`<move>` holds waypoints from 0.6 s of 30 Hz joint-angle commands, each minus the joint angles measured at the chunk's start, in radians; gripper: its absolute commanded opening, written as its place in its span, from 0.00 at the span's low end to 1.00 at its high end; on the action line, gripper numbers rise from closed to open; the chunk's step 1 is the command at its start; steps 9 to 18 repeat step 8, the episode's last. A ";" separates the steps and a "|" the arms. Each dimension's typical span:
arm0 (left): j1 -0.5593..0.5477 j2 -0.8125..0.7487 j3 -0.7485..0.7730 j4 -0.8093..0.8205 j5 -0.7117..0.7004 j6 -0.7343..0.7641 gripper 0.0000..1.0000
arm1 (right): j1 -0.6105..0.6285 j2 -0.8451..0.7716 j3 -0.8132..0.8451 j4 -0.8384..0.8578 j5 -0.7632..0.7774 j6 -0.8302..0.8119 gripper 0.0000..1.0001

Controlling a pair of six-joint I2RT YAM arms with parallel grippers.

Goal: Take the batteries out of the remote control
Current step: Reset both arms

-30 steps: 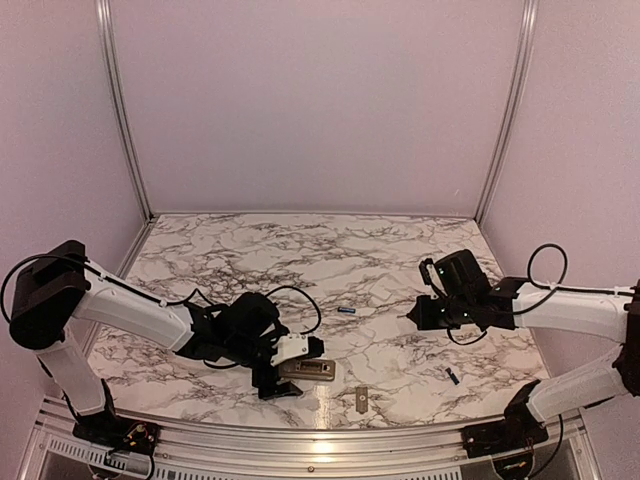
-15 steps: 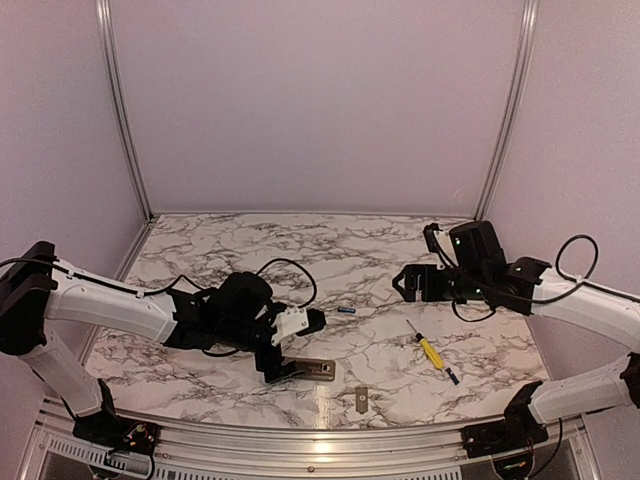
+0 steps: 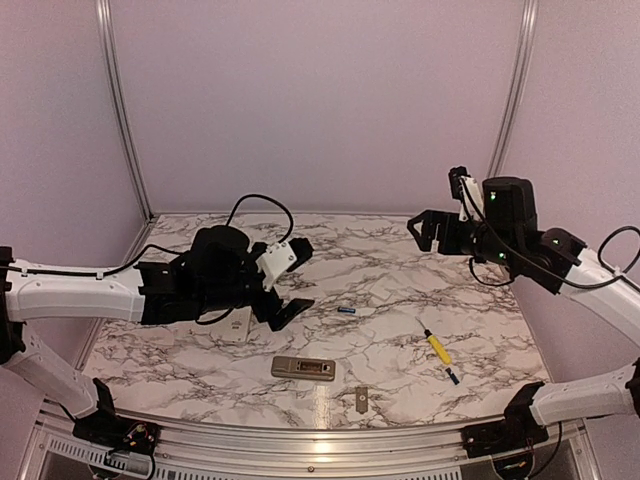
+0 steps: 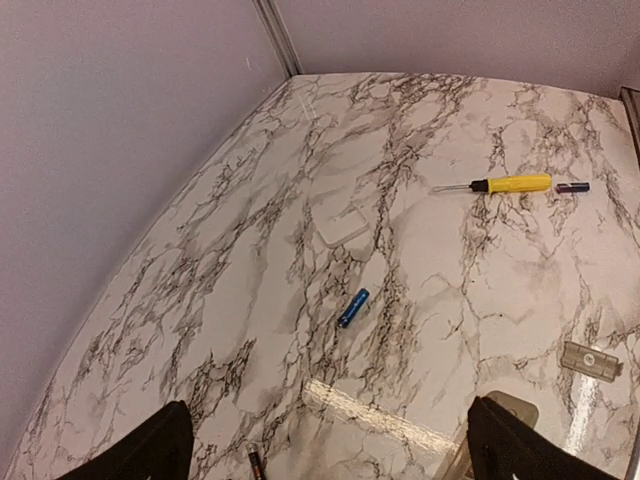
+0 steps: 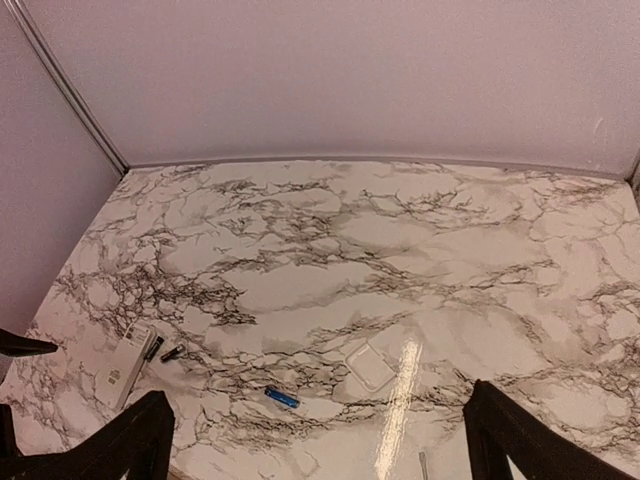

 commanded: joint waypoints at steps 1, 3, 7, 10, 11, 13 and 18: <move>0.017 -0.059 0.065 -0.024 -0.147 -0.002 0.99 | -0.005 -0.021 0.033 -0.068 0.041 0.014 0.99; 0.022 -0.074 0.076 -0.035 -0.158 0.001 0.99 | -0.006 -0.033 0.023 -0.066 0.041 0.023 0.99; 0.026 -0.098 0.080 -0.045 -0.170 -0.006 0.99 | -0.005 -0.054 -0.001 -0.059 0.039 0.035 0.99; 0.026 -0.105 0.076 -0.046 -0.172 -0.010 0.99 | -0.006 -0.058 -0.007 -0.055 0.036 0.036 0.99; 0.026 -0.105 0.076 -0.046 -0.172 -0.010 0.99 | -0.006 -0.058 -0.007 -0.055 0.036 0.036 0.99; 0.026 -0.105 0.076 -0.046 -0.172 -0.010 0.99 | -0.006 -0.058 -0.007 -0.055 0.036 0.036 0.99; 0.026 -0.105 0.076 -0.046 -0.172 -0.010 0.99 | -0.006 -0.058 -0.007 -0.055 0.036 0.036 0.99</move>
